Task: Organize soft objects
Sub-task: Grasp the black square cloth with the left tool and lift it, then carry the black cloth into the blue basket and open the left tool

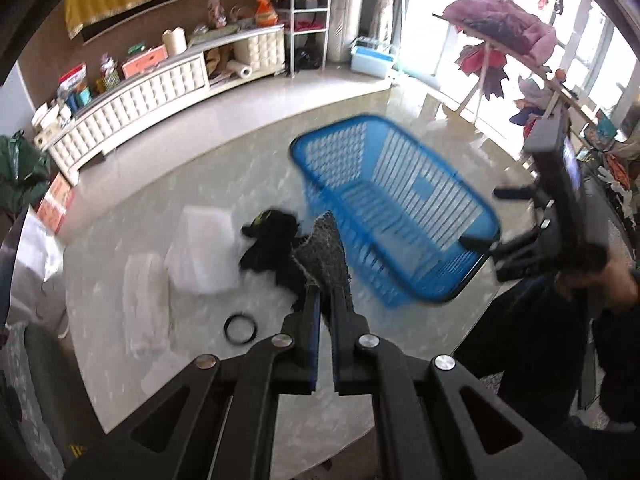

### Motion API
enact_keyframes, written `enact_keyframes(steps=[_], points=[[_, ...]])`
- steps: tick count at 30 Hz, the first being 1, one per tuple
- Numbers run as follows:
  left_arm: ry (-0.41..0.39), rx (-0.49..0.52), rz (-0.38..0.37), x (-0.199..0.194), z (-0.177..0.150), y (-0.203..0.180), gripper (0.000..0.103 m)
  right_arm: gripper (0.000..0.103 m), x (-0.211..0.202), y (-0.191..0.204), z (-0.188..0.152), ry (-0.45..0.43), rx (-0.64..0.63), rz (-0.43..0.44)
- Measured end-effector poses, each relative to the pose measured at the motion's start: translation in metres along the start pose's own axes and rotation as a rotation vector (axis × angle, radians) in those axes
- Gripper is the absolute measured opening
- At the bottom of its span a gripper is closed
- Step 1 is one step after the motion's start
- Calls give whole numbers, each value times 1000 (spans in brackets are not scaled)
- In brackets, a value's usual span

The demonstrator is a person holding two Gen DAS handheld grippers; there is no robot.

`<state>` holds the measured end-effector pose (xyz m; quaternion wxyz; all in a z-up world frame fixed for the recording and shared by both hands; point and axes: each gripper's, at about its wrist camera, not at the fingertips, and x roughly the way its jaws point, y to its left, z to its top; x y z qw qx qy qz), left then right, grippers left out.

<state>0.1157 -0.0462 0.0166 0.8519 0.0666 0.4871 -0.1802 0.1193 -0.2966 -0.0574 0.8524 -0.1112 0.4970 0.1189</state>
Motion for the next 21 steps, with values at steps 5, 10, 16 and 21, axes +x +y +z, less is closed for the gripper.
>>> enact_keyframes(steps=[5, 10, 16, 21], points=[[-24, 34, -34, -2, 31, -22, 4, 103, 3, -18, -7, -7, 59, 24], [-12, 77, -52, 15, 55, -44, 4, 103, 6, -31, -8, -4, 100, 9], [22, 99, -59, 49, 77, -56, 4, 103, 13, -40, -8, 0, 124, 33], [53, 119, -58, 81, 96, -64, 4, 103, 24, -46, -8, 24, 138, 42]])
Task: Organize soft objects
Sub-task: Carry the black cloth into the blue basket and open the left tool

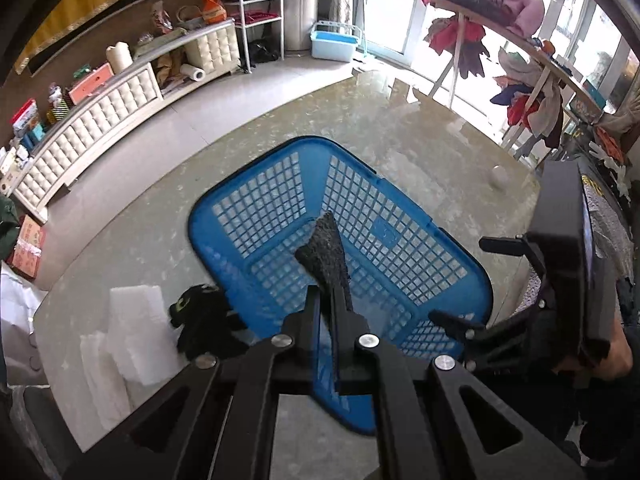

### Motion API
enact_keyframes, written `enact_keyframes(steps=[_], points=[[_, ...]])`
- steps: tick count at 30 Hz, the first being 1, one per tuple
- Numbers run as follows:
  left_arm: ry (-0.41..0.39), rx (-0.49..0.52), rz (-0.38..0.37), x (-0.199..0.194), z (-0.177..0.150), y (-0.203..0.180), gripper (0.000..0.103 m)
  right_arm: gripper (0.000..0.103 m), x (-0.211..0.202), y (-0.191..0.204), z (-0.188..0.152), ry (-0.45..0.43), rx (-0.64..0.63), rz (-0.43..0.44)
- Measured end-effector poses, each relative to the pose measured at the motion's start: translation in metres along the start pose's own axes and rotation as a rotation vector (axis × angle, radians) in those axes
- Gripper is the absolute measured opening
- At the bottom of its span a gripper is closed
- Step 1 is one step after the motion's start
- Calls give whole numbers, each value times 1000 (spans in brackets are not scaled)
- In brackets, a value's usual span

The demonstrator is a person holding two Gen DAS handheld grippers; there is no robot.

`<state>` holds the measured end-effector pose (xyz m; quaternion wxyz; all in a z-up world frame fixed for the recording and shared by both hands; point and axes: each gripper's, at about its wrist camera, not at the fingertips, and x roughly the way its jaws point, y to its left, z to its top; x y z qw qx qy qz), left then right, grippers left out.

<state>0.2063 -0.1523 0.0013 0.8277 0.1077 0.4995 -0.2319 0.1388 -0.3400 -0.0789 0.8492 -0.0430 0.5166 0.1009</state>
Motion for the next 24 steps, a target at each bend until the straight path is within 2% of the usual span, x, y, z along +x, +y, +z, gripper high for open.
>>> enact_keyframes(steps=[8, 14, 19, 24], points=[[48, 38, -36, 41, 19, -7, 3, 103, 12, -5, 2, 9, 18, 18], [53, 80, -74, 61, 27, -1, 3, 103, 18, -9, 2, 12, 30, 40], [77, 86, -143, 83, 33, 6, 4, 103, 24, -10, 4, 17, 41, 55], [99, 120, -124, 105, 38, 9, 3, 103, 29, -14, 4, 24, 52, 67]])
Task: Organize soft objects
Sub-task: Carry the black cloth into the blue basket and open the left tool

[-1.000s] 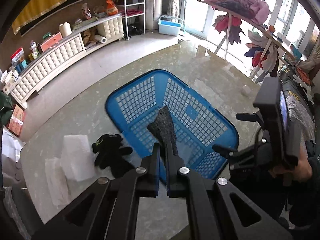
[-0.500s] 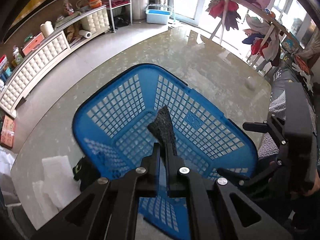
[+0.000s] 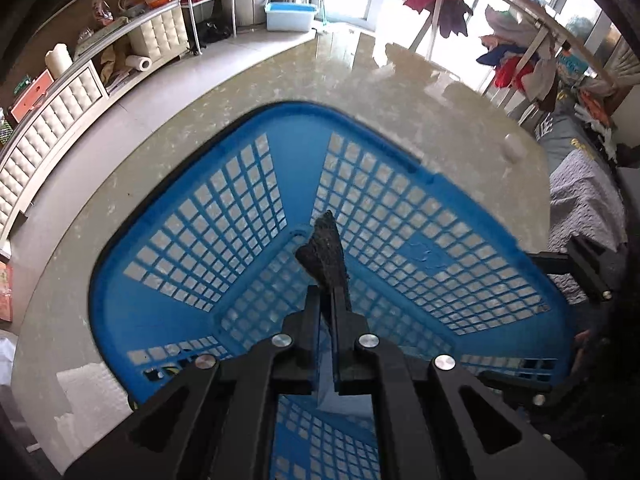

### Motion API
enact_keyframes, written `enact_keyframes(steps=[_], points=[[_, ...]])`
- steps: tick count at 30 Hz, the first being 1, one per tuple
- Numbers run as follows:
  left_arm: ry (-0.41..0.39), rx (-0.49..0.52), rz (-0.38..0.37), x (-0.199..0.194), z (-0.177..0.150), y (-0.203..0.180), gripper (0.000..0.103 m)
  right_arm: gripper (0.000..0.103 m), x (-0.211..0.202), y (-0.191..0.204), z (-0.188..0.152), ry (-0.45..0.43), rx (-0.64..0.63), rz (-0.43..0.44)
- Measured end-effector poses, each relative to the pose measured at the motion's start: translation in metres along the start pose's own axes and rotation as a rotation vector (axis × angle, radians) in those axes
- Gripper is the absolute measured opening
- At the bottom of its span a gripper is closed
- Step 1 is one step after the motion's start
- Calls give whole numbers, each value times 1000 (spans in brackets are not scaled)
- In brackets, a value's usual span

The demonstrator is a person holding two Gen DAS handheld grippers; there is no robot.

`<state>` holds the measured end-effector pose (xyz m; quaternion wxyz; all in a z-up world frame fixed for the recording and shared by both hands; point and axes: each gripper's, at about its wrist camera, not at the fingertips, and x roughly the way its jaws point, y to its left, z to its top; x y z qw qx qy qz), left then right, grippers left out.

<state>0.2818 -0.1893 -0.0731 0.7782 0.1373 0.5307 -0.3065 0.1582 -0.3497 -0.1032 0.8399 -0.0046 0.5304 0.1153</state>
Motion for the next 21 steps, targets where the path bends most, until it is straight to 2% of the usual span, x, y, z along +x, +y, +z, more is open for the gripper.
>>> enact_keyframes(steps=[13, 21], points=[[144, -30, 100, 32, 10, 12, 4, 103, 6, -15, 4, -8, 36, 26], [170, -27, 138, 34, 14, 14, 6, 103, 6, -20, 4, -13, 39, 43]])
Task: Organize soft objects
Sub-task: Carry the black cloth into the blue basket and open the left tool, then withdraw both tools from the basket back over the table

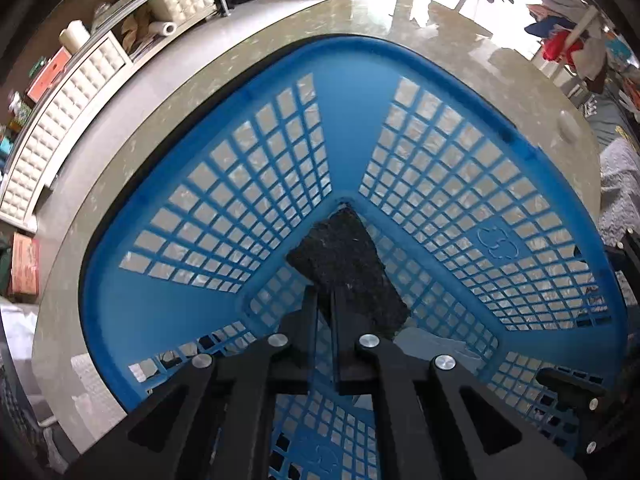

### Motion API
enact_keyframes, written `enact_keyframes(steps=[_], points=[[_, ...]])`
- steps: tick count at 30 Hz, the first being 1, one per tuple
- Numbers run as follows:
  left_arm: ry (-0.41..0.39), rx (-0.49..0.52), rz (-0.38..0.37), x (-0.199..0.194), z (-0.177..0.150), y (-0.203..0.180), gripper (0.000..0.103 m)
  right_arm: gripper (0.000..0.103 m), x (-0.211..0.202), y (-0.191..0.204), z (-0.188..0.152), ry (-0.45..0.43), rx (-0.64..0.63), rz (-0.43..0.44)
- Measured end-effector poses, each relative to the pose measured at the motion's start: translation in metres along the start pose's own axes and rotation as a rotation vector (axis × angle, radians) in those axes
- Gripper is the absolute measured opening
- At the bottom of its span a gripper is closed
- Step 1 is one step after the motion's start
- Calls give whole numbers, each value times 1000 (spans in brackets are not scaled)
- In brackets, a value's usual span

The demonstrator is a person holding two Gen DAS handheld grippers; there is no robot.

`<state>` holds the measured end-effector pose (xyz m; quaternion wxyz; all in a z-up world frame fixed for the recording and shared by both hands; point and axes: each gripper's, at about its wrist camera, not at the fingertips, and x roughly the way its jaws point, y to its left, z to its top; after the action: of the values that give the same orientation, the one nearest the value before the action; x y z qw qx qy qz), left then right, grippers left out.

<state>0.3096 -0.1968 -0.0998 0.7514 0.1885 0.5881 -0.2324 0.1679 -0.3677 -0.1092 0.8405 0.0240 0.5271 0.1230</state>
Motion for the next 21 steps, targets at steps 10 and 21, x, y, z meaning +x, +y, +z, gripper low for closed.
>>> enact_keyframes(steps=[10, 21], points=[[0, 6, 37, -2, 4, -2, 79, 103, -10, -3, -1, -19, 10, 4], [-74, 25, 28, -46, -11, -22, 84, 103, -36, 4, -5, -43, 20, -9]])
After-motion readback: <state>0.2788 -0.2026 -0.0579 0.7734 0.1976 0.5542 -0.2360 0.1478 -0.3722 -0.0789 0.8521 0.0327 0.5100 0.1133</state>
